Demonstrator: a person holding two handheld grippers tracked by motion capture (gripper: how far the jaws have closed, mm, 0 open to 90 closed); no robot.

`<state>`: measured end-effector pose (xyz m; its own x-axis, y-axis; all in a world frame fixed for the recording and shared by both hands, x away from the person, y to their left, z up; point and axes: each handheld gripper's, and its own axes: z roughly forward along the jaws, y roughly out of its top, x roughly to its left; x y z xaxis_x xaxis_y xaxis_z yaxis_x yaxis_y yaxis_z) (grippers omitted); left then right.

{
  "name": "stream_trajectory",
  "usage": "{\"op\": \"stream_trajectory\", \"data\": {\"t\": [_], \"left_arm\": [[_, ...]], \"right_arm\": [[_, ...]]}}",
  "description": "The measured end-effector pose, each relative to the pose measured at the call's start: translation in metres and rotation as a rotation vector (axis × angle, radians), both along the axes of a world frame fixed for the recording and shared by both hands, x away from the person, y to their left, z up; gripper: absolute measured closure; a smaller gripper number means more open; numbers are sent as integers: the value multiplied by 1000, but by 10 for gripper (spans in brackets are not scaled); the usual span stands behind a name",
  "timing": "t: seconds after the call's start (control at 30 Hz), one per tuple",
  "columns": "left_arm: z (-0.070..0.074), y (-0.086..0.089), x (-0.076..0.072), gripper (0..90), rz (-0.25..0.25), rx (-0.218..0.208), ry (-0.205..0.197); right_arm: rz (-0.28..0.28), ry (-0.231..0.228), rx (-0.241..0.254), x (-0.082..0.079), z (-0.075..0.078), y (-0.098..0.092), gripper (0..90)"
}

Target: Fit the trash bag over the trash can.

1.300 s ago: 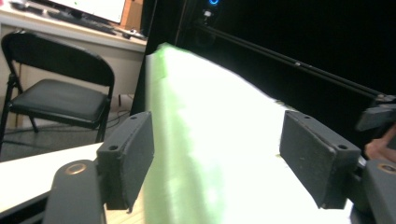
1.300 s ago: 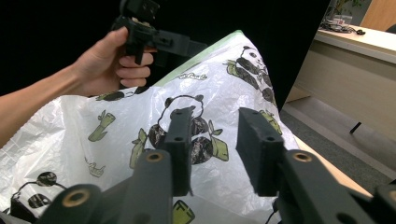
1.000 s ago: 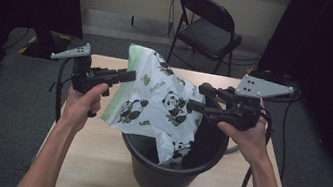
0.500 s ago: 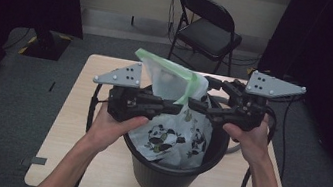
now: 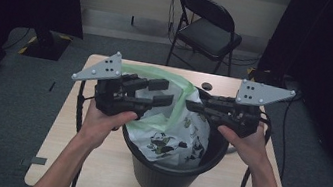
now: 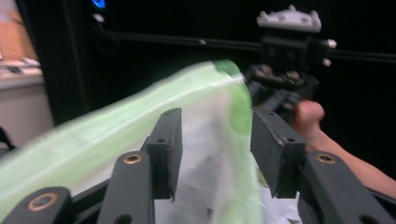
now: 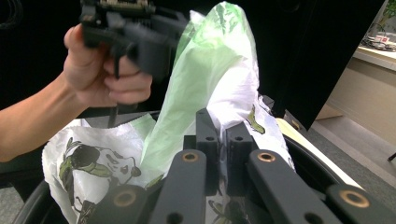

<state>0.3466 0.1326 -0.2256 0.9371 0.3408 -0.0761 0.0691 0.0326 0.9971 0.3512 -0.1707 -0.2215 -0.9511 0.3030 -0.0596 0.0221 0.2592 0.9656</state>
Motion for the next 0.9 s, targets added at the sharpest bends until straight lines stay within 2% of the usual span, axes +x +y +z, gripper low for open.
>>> {"op": "stream_trajectory", "data": {"t": [0.1,0.2,0.3,0.33,0.43,0.53,0.63,0.7,0.73,0.8,0.9], "left_arm": [[2,4,3,508,22,-8,-15],[3,4,6,434,-3,-38,-24],[5,0,8,403,-18,-42,-31],[6,-1,8,384,-28,-51,-38],[8,-4,7,362,-28,-42,-61],[10,-5,4,352,-29,-43,-106],[12,-6,3,368,-26,-27,-118],[11,-8,4,392,-19,10,-103],[9,-9,4,408,-34,24,-96],[6,-10,5,483,-37,45,-78],[2,-9,9,593,-59,45,-46]], "right_arm": [[3,3,-9,0,-1,-1,870],[15,8,-21,1,-2,1,860],[21,8,-32,0,-3,3,857],[22,8,-35,0,-3,3,856],[33,10,-45,0,-4,5,857],[40,8,-57,-1,-5,6,858],[44,8,-63,-1,-6,8,859],[42,5,-54,-1,-5,8,860],[41,5,-47,-1,-5,7,859],[41,4,-41,-1,-4,6,860],[34,7,-41,-1,-4,5,859]]}}
